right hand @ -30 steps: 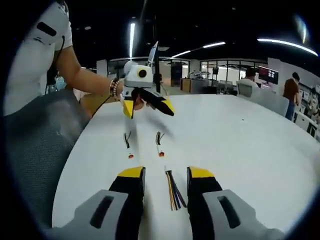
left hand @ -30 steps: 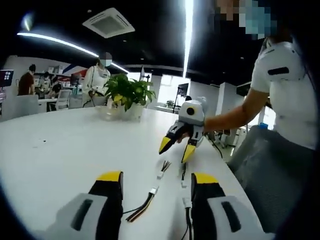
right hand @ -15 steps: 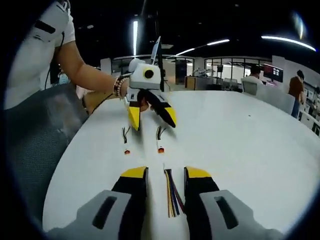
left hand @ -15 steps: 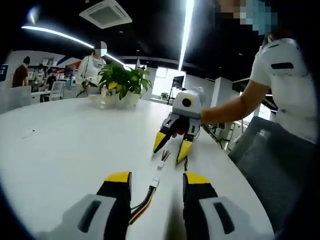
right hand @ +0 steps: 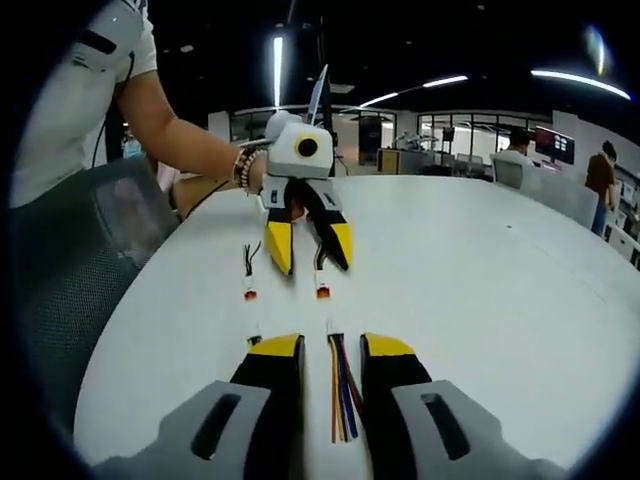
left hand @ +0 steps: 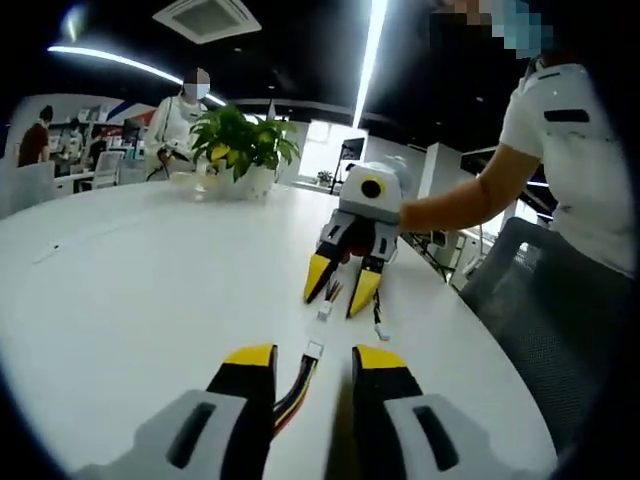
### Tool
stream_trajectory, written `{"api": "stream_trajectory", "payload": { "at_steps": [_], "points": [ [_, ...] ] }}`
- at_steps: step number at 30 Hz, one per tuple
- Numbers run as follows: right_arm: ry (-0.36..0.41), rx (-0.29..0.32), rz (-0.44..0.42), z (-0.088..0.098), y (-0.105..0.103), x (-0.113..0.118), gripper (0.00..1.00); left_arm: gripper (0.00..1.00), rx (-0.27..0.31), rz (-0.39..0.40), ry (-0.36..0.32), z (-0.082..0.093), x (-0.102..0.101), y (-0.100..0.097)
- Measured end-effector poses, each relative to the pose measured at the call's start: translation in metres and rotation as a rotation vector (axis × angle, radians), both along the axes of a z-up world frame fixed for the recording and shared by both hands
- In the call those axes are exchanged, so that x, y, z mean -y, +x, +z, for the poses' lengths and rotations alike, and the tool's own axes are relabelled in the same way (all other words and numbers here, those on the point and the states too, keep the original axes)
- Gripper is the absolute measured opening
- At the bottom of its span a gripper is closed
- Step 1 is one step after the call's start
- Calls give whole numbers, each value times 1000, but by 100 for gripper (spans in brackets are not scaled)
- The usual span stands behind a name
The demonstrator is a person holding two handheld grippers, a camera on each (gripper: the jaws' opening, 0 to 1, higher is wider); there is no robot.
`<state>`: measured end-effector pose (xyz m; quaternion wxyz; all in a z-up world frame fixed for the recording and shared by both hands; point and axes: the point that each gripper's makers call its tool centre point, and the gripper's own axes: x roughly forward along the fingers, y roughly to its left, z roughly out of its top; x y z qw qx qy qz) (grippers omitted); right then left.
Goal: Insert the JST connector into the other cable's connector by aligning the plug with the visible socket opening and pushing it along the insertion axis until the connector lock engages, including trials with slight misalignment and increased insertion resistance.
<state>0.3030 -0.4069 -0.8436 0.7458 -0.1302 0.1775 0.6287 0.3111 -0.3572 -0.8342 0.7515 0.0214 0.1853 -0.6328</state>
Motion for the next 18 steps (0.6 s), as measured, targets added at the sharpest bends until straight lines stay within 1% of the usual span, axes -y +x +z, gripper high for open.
{"api": "stream_trajectory", "payload": {
  "at_steps": [6,11,15,18],
  "points": [
    [9,10,10,0,2,-2,18,23,-3,2,-7,1,-2,2],
    [14,21,16,-1,4,-1,14,19,-1,-1,-10,-1,0,4],
    [21,27,18,-1,5,-2,13,19,10,-14,10,-4,1,4],
    [26,31,27,-1,4,-3,10,16,10,-25,13,-5,1,4]
  ]
}}
